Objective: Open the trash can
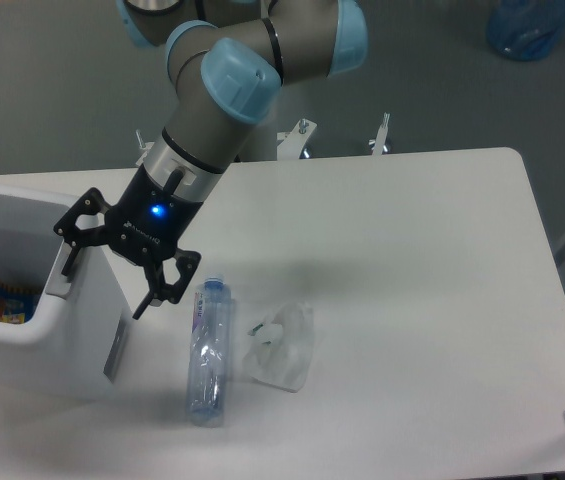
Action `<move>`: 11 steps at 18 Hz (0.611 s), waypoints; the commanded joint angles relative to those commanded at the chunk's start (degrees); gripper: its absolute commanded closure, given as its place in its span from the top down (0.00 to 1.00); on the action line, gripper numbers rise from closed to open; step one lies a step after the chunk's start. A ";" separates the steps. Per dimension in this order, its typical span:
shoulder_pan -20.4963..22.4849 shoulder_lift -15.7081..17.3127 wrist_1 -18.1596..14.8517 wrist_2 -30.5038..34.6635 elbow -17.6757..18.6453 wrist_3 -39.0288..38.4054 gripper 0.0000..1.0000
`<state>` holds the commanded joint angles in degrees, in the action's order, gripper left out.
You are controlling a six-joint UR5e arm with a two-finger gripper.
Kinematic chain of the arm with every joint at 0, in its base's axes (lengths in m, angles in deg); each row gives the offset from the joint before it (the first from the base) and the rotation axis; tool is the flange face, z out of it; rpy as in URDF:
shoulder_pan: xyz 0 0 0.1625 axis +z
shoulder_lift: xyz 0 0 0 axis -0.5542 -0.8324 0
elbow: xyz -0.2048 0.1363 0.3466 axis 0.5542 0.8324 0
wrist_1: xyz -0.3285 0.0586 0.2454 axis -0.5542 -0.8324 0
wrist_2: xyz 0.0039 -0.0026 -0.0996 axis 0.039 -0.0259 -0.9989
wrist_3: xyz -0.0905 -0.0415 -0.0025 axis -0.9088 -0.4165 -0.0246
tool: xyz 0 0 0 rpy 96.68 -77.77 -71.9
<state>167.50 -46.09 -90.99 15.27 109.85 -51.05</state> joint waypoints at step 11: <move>14.23 -3.77 0.26 0.17 -0.18 19.23 1.00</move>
<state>181.74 -49.86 -90.73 15.44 109.67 -31.82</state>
